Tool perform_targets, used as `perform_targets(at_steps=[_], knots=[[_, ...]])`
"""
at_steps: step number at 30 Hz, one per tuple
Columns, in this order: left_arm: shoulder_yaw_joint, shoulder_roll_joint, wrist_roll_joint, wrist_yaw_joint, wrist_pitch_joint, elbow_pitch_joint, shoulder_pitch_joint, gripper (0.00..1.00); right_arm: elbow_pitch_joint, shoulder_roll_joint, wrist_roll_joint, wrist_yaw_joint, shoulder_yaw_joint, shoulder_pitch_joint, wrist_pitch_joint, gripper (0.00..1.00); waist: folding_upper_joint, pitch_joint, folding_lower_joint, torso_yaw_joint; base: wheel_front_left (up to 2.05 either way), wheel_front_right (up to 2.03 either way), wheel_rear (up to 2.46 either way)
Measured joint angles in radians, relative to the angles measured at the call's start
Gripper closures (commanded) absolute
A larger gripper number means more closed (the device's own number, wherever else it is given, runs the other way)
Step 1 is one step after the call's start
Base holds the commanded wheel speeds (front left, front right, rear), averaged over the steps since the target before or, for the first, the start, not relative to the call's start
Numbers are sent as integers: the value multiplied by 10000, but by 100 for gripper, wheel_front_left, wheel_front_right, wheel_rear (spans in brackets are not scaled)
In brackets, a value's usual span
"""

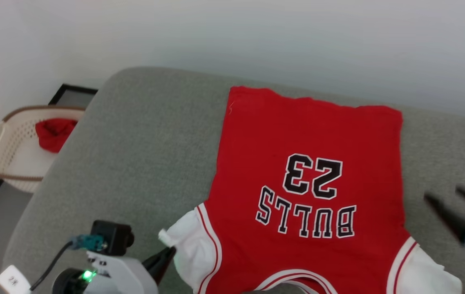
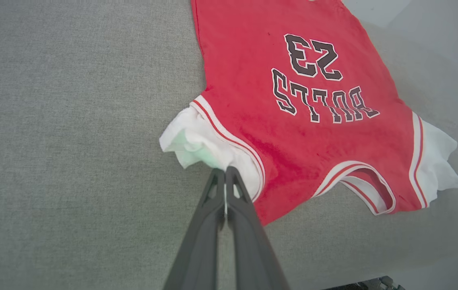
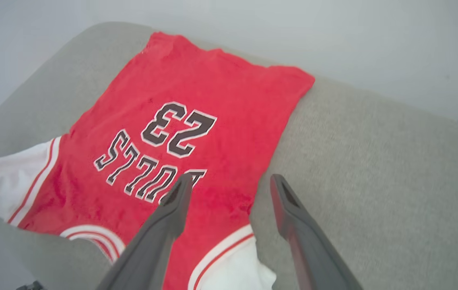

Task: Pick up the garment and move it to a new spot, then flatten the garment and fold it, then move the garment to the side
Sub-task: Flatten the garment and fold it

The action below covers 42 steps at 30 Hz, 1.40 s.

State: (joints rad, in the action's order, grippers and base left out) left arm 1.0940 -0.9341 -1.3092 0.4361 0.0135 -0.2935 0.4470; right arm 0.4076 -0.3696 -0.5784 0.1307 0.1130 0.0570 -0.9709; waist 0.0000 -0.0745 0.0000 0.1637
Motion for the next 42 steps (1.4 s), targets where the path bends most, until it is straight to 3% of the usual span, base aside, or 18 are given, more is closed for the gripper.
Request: perform_targets(at_steps=[8, 20, 28, 32, 42], knots=[[84, 702, 491, -332, -54, 242, 598, 100, -2681, -761, 520, 0, -537, 2876, 1572, 0, 0, -723, 0, 462, 0, 0, 0], [217, 1712, 980, -1003, -65, 765, 1449, 100, -7160, -1501, 1221, 0, -1028, 6596, 2184, 0, 0, -1968, 0, 1451, 0, 0, 0], [324, 2364, 1103, -1605, -56, 1337, 1889, 100, -10149, -1632, 2374, 0, -616, 8705, 1755, 0, 0, -2864, 0, 2059, 0, 0, 0], [372, 2579, 1124, -1812, -67, 1551, 1986, 100, -11499, -1546, 3091, 0, -94, 9402, 995, 0, 0, -3226, 0, 2363, 0, 0, 0], [368, 2976, 1122, -2184, -228, 1988, 2159, 100, -12870, -1074, 5505, 10, 1975, 10698, -362, 0, 0, -3886, 1, 2864, 0, 0, 0]])
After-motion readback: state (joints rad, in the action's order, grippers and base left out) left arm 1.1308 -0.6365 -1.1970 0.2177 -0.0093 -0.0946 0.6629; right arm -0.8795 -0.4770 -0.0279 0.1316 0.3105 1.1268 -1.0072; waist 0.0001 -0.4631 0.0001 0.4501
